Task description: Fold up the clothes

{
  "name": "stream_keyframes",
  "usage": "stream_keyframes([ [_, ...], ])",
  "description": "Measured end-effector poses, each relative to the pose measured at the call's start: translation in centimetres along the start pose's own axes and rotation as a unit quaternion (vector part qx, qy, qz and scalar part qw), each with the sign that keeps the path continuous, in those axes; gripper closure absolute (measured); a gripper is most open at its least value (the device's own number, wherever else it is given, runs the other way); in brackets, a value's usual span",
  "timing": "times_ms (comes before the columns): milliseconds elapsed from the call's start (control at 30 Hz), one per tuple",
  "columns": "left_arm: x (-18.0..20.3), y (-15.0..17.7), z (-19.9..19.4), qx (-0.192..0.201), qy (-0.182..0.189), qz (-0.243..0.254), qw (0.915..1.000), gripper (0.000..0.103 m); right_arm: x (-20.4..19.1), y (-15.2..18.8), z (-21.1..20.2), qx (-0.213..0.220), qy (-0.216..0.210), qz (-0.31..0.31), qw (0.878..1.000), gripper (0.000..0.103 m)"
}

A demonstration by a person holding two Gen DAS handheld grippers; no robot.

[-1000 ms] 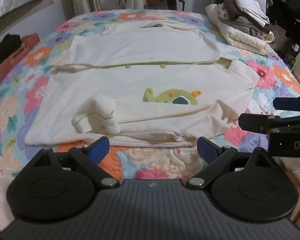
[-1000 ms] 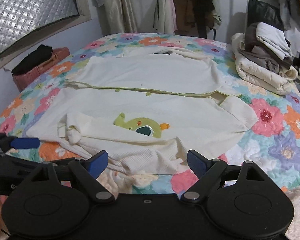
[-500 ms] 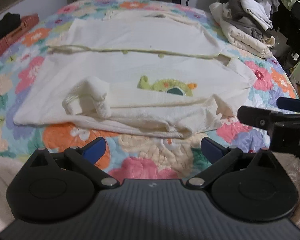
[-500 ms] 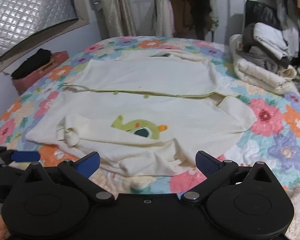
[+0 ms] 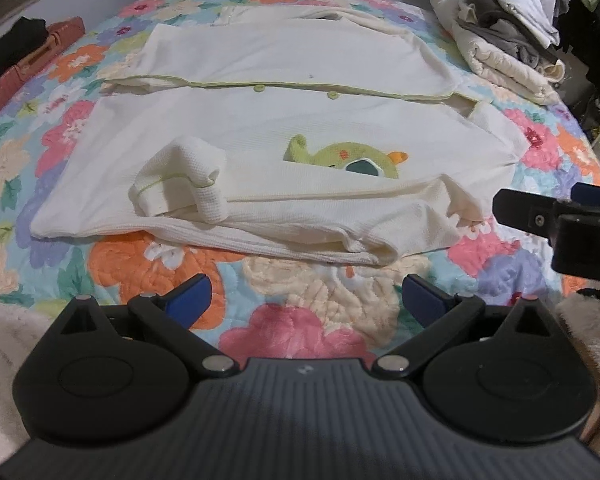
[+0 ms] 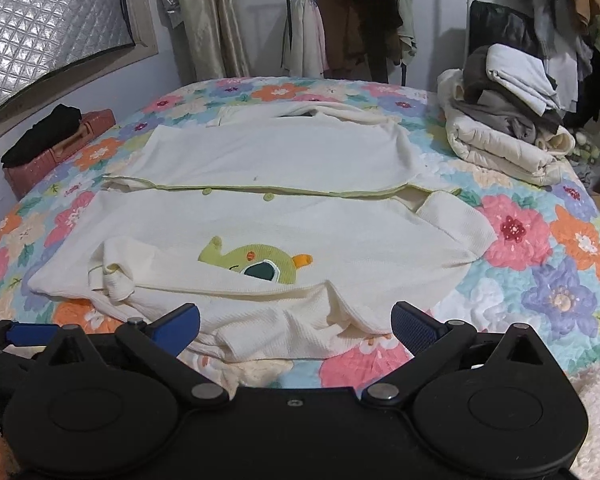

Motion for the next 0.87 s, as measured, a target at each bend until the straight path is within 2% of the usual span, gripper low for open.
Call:
stream_keyframes([
  [167, 0.2, -0.1, -0.2, 0.01, -0.019, 0.014, 0.9997, 0.0, -0.1, 0.1, 0.1, -0.013, -0.036, 0.019, 0.999, 0.0],
  [400, 0.6, -0.3, -0.4, 0.007, -0.024, 0.01, 0.9996, 0.0, -1.0, 0.4, 0.2, -0.014, -0.019, -0.013, 1.0, 0.0],
  [533, 1.0, -0.1, -0.7, 0.01, -0.024, 0.017, 0.9995, 0.0, -1.3, 0.5, 0.1, -0.017, -0.029, -0.013, 0.999, 0.0],
  [867, 1.3, -0.1, -1.2, 0.013, -0.02, 0.019, 0.9995, 0.0, -1.4, 0.6, -0.3, -0.01, -0.016, -0.021, 1.0, 0.0],
])
Point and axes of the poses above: each gripper's, at about its wrist camera, not at the fingertips, and z roughly the way its jaws point, x to its right, y to its underside, the point moved 10 cm from there along z, roughly the way its jaws point, and after that the axes turned 15 degrees about -x, right-handed, at the moved point
